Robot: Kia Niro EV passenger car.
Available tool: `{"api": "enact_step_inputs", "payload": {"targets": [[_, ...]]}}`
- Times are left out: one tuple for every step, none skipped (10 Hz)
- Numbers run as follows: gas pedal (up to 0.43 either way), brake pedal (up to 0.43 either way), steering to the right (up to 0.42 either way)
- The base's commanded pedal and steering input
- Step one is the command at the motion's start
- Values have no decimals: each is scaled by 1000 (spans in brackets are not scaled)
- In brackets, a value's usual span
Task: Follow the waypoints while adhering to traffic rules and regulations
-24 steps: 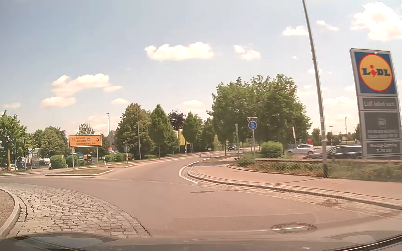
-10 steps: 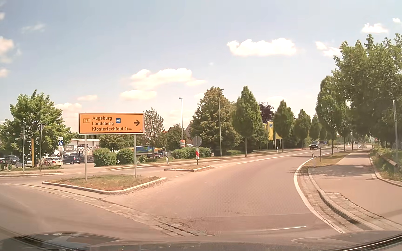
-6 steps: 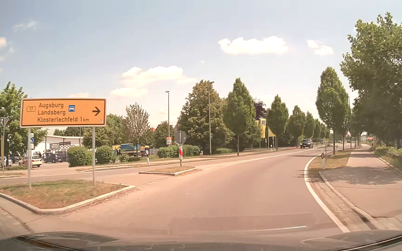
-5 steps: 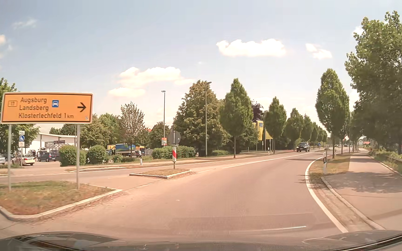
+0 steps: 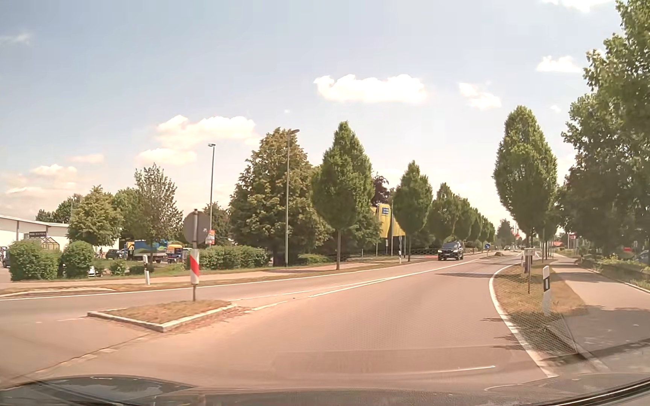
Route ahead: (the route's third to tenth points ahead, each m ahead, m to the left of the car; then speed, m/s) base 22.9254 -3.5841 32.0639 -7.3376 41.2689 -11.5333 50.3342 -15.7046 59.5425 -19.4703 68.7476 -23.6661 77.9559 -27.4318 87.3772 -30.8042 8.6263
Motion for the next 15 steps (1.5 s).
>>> {"api": "enact_step_inputs", "payload": {"targets": [[280, 12, 110], [280, 12, 110], [280, 12, 112], [280, 12, 113], [280, 12, 113], [280, 12, 111], [280, 12, 110], [280, 12, 108], [280, 12, 103], [287, 6, 97], [287, 12, 90], [299, 12, 81], [299, 12, 74], [299, 12, 66], [299, 12, 59]]}}
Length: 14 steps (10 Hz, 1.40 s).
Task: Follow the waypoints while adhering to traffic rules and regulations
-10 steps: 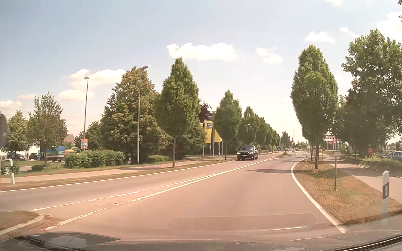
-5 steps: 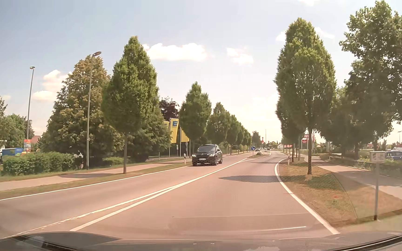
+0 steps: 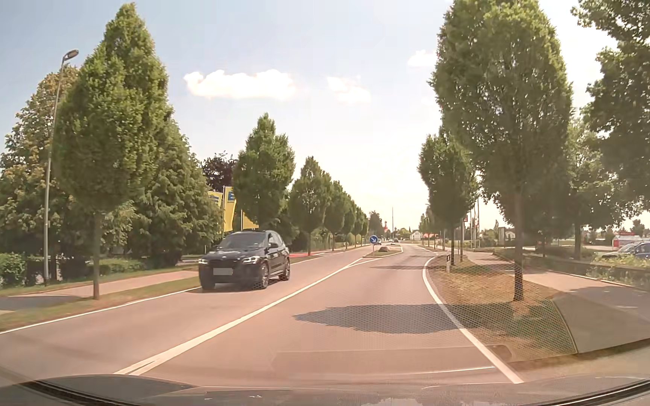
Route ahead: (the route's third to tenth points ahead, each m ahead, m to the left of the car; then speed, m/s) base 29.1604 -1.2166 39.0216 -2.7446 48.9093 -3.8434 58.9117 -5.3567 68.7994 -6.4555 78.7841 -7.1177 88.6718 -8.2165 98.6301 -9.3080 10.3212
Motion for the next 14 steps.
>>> {"api": "enact_step_inputs", "payload": {"targets": [[299, 12, 53], [299, 12, 43], [299, 12, 35], [299, 12, 30], [299, 12, 29], [299, 12, 28], [311, 12, 30], [311, 6, 31], [311, 12, 31], [311, 12, 31], [299, 12, 31], [299, 12, 31], [287, 12, 35], [280, 12, 36]]}}
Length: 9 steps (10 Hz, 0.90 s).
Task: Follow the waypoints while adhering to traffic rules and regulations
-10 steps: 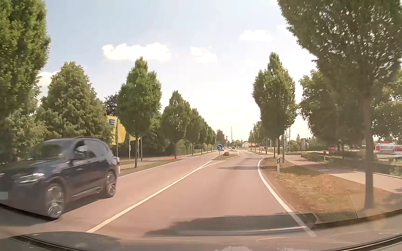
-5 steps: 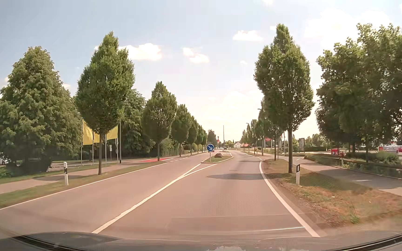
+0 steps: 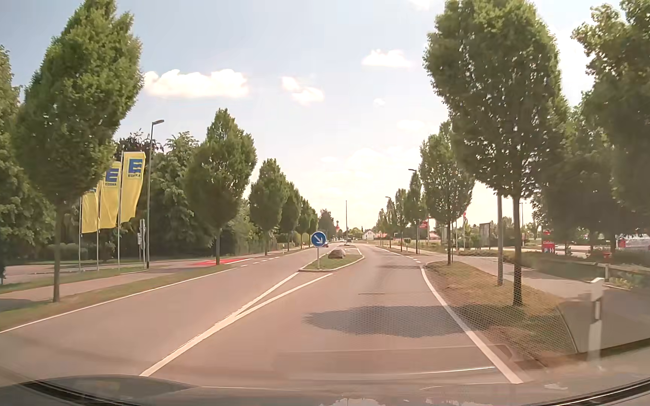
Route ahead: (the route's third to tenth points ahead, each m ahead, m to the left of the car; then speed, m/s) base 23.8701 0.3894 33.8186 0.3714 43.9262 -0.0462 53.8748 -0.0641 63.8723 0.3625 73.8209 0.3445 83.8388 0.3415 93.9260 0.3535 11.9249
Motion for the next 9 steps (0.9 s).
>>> {"api": "enact_step_inputs", "payload": {"targets": [[280, 12, 36], [280, 12, 36], [280, 12, 36], [280, 12, 36], [280, 12, 36], [280, 12, 36], [280, 12, 36], [280, 12, 36], [280, 6, 33]]}}
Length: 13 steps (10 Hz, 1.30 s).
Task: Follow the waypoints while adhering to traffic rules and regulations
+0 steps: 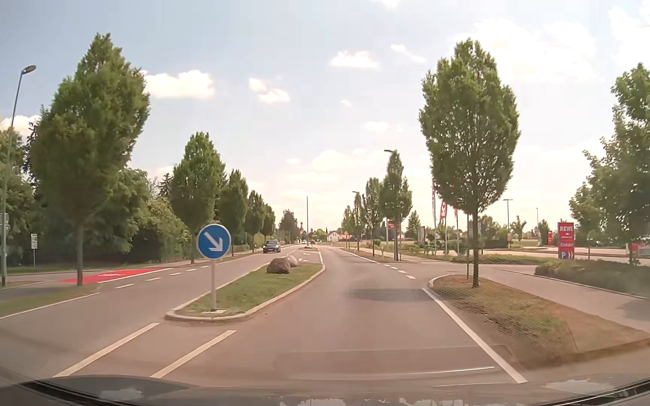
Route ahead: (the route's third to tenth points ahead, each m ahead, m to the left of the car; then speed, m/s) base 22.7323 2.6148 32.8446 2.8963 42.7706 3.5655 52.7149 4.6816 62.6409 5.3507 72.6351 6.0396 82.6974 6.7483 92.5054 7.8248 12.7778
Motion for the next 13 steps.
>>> {"api": "enact_step_inputs", "payload": {"targets": [[280, 12, 27], [280, 12, 20], [280, 12, 10], [280, 12, 3], [280, 12, 0], [280, 12, -1], [280, 12, -1], [280, 12, -7], [280, 12, -14], [280, 12, -21], [280, 12, -25], [280, 12, -25], [280, 12, -25]]}}
